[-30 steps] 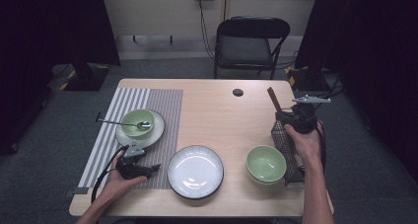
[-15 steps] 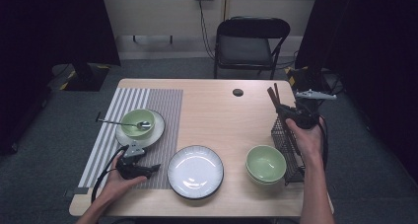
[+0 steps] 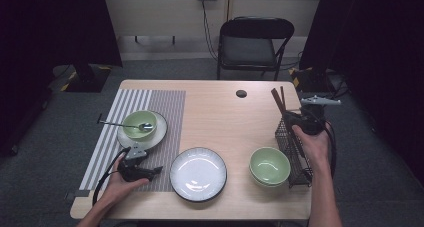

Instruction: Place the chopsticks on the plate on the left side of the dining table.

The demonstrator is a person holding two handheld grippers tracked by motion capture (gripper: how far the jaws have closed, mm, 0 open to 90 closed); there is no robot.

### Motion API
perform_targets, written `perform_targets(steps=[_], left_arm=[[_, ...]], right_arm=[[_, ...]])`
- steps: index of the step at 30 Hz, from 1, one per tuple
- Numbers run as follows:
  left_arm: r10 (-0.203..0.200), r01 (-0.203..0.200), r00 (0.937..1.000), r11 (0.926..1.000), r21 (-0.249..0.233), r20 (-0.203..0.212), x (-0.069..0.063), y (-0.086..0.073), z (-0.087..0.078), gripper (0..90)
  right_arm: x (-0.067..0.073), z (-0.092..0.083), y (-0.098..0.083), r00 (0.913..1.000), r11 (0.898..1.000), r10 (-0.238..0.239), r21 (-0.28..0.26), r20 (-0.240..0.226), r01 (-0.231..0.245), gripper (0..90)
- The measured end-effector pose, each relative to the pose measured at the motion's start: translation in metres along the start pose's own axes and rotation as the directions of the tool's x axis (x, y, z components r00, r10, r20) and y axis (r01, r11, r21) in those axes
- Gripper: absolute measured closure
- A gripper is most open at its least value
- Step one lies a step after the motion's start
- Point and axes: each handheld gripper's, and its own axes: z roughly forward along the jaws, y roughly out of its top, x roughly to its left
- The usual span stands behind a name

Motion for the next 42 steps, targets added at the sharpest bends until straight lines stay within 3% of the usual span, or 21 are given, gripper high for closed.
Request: perform_targets(steps=[10, 14, 22, 34, 42], left_arm=[[0.0, 0.0, 1.0, 1.0, 0.0, 0.0, 0.0, 0.0, 0.0, 19.6], [-0.004, 0.004, 1.0, 1.0, -0.003, 0.0, 0.0, 0.0, 0.0, 19.6], [0.0, 0.0, 1.0, 1.0, 0.0, 0.0, 0.0, 0.0, 0.0, 19.6], [-0.008, 0.008, 1.0, 1.0, -0.005, 0.0, 0.0, 0.0, 0.0, 19.6], [0.007, -0.007, 0.9998, 1.0, 0.003, 0.02, 0.0, 0.0, 0.001, 15.4]], right_arm=[[0.001, 0.002, 0.002, 0.9992, 1.0, -0.028, 0.005, 0.03, 0.028, 84.9], [-0.001, -0.002, 0.003, 0.9999, 0.999, -0.009, -0.043, 0.012, 0.009, 85.1], [0.0, -0.006, 0.007, 0.9999, 0.995, -0.015, -0.094, 0.008, 0.015, 85.2], [0.001, -0.019, 0.02, 0.9999, 0.98, -0.013, -0.198, -0.011, 0.01, 85.3], [0.006, -0.025, 0.029, 0.9991, 0.975, -0.038, -0.22, -0.02, 0.033, 85.3]])
